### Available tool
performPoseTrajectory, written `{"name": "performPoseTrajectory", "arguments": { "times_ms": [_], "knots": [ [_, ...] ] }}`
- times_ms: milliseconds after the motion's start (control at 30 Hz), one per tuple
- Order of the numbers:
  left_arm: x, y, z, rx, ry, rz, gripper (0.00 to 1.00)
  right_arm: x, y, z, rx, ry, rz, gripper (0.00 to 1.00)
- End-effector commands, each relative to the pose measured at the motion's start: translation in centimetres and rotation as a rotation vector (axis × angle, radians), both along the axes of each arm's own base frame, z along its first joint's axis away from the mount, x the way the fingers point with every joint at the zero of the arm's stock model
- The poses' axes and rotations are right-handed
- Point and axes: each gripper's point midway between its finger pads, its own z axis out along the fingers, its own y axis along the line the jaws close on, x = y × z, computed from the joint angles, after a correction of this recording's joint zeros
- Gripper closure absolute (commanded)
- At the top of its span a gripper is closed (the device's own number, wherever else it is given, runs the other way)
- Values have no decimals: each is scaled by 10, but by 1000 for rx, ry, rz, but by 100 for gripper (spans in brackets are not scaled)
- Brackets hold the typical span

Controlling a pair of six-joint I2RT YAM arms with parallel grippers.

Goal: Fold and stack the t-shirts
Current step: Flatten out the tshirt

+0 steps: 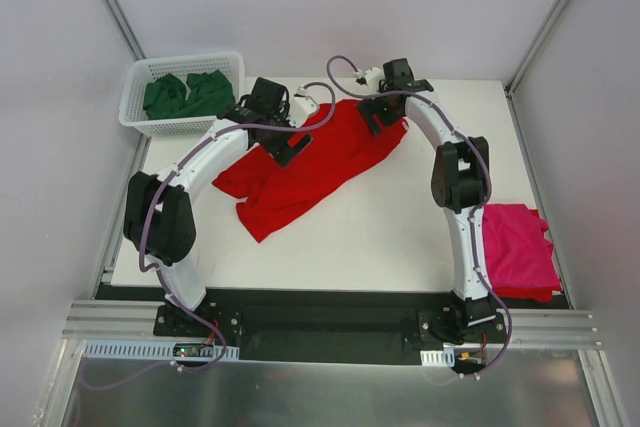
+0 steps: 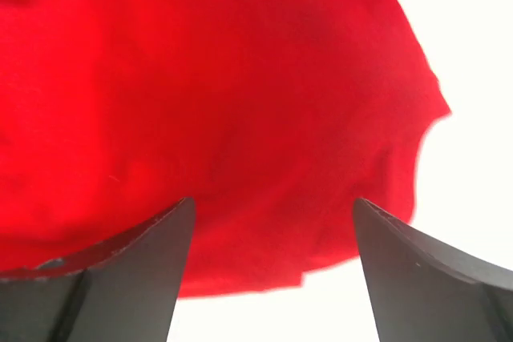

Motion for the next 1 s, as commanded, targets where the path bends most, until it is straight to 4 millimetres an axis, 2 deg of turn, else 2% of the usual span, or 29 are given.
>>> {"name": "performPoseTrajectory", "arguments": {
  "times_ms": [0, 33, 100, 333, 400, 433, 467, 533, 567, 600, 633, 667, 733, 767, 800, 867, 900, 933, 967],
  "knots": [
    [-7, 4, 25, -8, -68, -2, 1, 6, -30, 11, -102, -24, -66, 16],
    [-7, 4, 25, -5, -67, 0, 1, 8, -37, 12, -135, -33, -80, 16],
    [-10, 6, 23, -2, -62, 2, 1, 5, -39, 5, -143, -10, -74, 16],
    [-10, 8, 26, 4, -73, 4, 1, -17, -24, -23, -92, 134, 10, 19],
    [-10, 10, 28, 8, -80, 7, 1, -21, -23, -29, -87, 154, 18, 28],
    [-10, 10, 27, 10, -78, 8, 1, -22, -23, -30, -87, 158, 23, 34],
    [-10, 10, 26, 14, -78, 7, 1, -23, -22, -31, -82, 161, 26, 57],
    [-11, 11, 24, 18, -73, 7, 1, -23, -20, -30, -75, 162, 35, 79],
    [-12, 11, 24, 18, -71, 6, 0, -21, -19, -27, -67, 149, 36, 99],
    [-12, 11, 23, 20, -72, 6, 1, -20, -18, -24, -55, 141, 31, 99],
    [-12, 11, 23, 19, -70, 6, 0, -18, -14, -17, -37, 125, 35, 99],
    [-12, 11, 23, 17, -70, 5, 1, -9, -8, 4, -1, 64, 38, 99],
    [-11, 11, 24, 17, -73, 6, 1, -4, -2, 27, 31, 5, 30, 99],
    [-11, 11, 25, 17, -76, 5, 1, 3, 3, 44, 40, -47, 31, 99],
    [-11, 11, 26, 17, -78, 6, 1, 8, 12, 78, 59, -124, 44, 99],
    [-12, 11, 27, 18, -80, 4, 1, 20, 23, 117, 87, -249, 54, 99],
    [-12, 11, 27, 20, -83, 4, 1, 18, 33, 134, 101, -297, 73, 99],
    [-12, 11, 26, 21, -81, 5, 1, 20, 39, 143, 106, -336, 91, 99],
    [-12, 12, 28, 20, -86, 8, 1, 31, 48, 161, 138, -425, 100, 99]
  ]
}}
